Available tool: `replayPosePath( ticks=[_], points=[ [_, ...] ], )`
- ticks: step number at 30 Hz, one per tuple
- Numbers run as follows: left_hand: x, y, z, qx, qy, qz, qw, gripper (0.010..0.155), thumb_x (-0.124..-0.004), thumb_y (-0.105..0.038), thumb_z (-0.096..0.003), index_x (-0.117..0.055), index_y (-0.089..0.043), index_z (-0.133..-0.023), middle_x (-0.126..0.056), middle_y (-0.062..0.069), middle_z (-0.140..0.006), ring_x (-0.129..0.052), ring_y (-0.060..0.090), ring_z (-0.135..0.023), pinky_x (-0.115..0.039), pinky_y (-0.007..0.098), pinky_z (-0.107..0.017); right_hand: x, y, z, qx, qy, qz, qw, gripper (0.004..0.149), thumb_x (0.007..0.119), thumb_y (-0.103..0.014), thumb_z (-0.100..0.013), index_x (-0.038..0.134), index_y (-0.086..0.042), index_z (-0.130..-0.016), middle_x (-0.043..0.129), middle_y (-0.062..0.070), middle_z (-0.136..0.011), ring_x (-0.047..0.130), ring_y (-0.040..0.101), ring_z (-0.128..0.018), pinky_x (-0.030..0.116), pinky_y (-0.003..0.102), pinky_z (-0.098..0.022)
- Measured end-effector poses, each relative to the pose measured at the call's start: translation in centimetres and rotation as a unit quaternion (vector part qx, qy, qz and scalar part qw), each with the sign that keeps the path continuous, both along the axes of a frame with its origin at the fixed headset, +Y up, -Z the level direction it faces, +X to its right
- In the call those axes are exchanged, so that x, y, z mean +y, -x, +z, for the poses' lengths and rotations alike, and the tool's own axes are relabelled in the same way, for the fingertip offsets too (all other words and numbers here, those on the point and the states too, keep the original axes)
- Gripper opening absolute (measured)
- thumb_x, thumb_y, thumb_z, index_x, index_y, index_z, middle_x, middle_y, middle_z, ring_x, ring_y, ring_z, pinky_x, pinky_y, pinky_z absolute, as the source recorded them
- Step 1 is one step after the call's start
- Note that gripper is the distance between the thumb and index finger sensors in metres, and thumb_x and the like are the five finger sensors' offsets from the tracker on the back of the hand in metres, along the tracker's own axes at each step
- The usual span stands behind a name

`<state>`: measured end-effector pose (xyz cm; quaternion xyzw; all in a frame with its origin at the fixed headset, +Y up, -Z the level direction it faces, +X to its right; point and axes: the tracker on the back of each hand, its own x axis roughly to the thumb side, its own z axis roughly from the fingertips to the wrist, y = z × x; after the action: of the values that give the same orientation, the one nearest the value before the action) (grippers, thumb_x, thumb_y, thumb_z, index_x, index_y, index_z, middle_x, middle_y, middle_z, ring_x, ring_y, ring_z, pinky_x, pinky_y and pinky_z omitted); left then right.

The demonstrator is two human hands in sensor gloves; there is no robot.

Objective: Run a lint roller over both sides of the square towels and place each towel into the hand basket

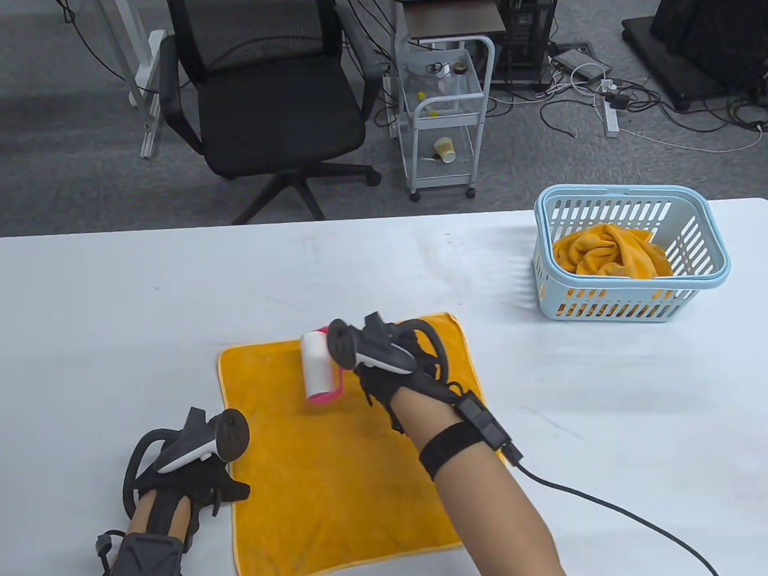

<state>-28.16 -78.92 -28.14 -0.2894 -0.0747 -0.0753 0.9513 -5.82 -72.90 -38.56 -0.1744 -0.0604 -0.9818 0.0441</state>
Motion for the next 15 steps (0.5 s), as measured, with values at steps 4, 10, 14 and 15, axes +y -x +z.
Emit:
replayPosePath(
  ticks=[4,10,14,15],
  points=[
    [0.0,0.1,0.0,-0.001,0.000,0.002,1.000,0.094,-0.090,-0.064,-0.0321,-0.046,-0.031,-0.108,-0.040,0.005,-0.122,-0.062,0.038,-0.105,-0.052,0.069,-0.075,-2.5,3.3,0.0,0.010,0.002,0.021,1.000,0.056,0.089,-0.037,-0.048,0.070,-0.032,-0.100,0.079,0.006,-0.099,0.082,0.037,-0.090,0.070,0.061,-0.065],
    [0.0,0.1,0.0,-0.004,0.000,0.001,1.000,0.094,-0.090,-0.064,-0.0320,-0.046,-0.031,-0.108,-0.040,0.006,-0.122,-0.062,0.038,-0.105,-0.052,0.069,-0.075,-2.3,-0.5,-1.5,-0.023,-0.032,0.073,0.997,0.055,0.092,-0.033,-0.047,0.073,-0.035,-0.098,0.081,0.006,-0.098,0.080,0.037,-0.091,0.068,0.063,-0.066],
    [0.0,0.1,0.0,-0.004,0.000,-0.001,1.000,0.093,-0.090,-0.064,-0.0321,-0.046,-0.032,-0.108,-0.040,0.005,-0.122,-0.063,0.038,-0.105,-0.052,0.069,-0.075,-1.4,-5.9,-2.8,-0.075,-0.058,0.170,0.981,0.054,0.094,-0.030,-0.045,0.076,-0.035,-0.096,0.082,0.005,-0.096,0.080,0.037,-0.091,0.068,0.064,-0.066],
    [0.0,0.1,0.0,-0.004,0.000,-0.001,1.000,0.094,-0.090,-0.064,-0.0321,-0.046,-0.032,-0.108,-0.040,0.005,-0.122,-0.063,0.038,-0.105,-0.053,0.069,-0.075,-1.2,-7.3,-3.0,-0.090,-0.060,0.188,0.976,0.054,0.094,-0.030,-0.045,0.076,-0.035,-0.096,0.082,0.005,-0.096,0.080,0.037,-0.091,0.068,0.064,-0.065]
  ],
)
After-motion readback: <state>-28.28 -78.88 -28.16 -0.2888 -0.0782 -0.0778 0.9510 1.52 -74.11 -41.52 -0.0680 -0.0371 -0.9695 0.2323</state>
